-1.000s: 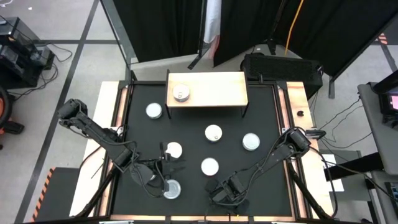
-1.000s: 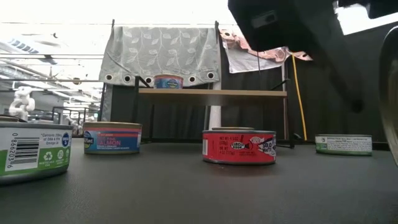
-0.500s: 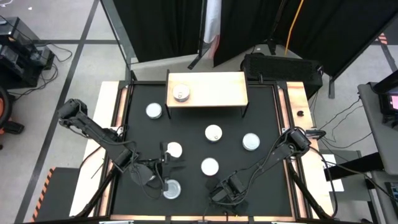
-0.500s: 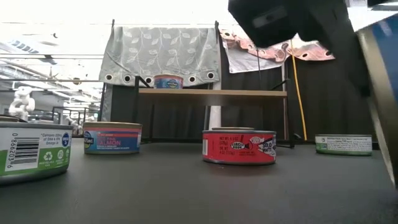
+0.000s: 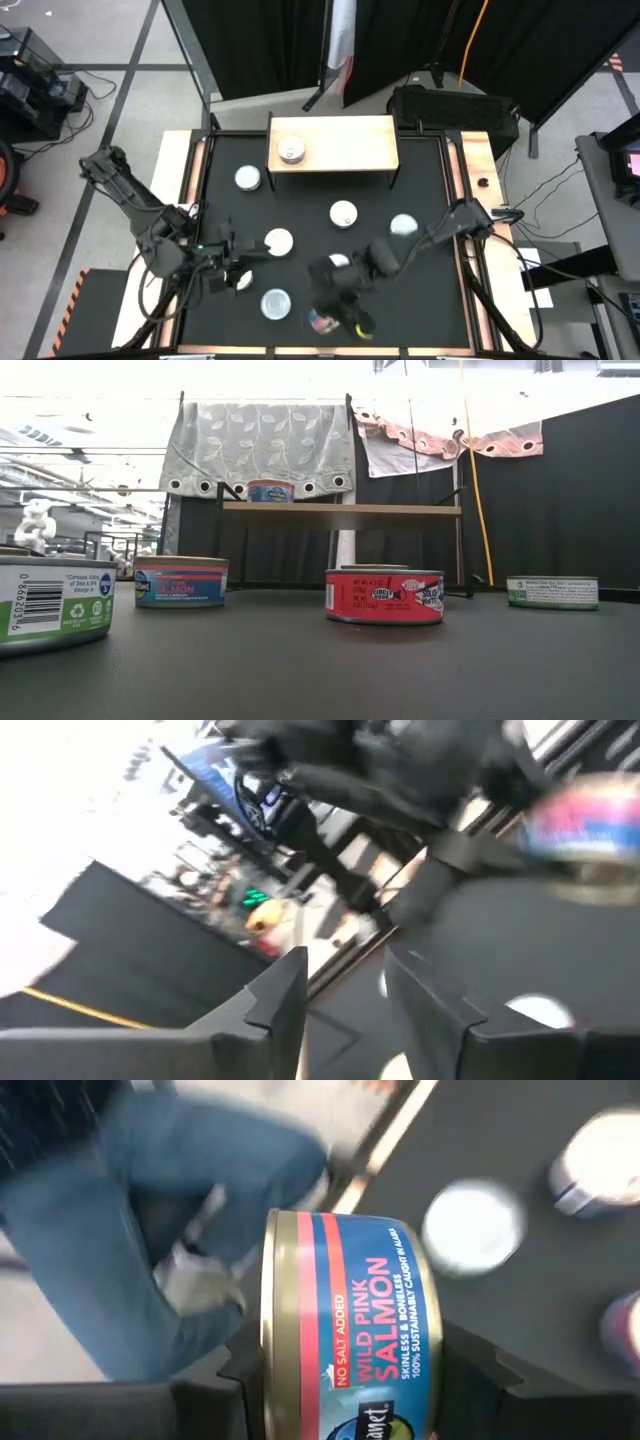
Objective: Stack canned seafood by type on shelf
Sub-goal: Stack the blue pink tuna can on top of the other blue pink tuna can on the shelf
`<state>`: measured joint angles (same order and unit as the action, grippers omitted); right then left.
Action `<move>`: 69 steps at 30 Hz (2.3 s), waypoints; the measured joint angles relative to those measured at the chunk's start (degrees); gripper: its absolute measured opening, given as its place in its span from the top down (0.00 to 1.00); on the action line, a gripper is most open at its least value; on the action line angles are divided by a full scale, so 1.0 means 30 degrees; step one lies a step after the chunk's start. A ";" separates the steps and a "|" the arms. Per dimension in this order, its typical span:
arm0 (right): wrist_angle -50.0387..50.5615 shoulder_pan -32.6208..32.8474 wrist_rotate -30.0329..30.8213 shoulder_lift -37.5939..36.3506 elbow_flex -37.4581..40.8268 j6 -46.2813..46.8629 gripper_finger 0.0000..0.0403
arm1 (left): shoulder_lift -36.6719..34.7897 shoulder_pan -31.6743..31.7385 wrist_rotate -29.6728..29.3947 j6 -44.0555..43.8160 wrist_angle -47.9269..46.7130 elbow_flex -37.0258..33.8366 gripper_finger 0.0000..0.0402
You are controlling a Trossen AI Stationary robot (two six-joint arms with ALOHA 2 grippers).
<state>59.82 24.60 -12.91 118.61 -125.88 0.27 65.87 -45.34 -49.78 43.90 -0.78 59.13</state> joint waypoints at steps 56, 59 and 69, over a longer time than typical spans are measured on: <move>-0.5022 -1.2881 -0.8632 -0.1795 -0.2579 0.7390 0.53 | 0.0901 0.5930 -0.3529 2.0196 0.0763 0.0131 0.45; -0.4805 -1.2914 -0.8749 -0.1763 -0.2579 0.7322 0.53 | 0.0878 0.6071 -0.3284 2.0654 0.1553 0.0142 0.45; -0.4439 -1.3121 -0.9370 -0.1758 -0.2572 0.7095 0.53 | 0.0973 0.6024 -0.3521 2.1054 0.0651 0.0146 0.44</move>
<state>46.50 -14.76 -41.02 113.34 -133.60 21.55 68.79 -27.26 -60.35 107.06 1.17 59.57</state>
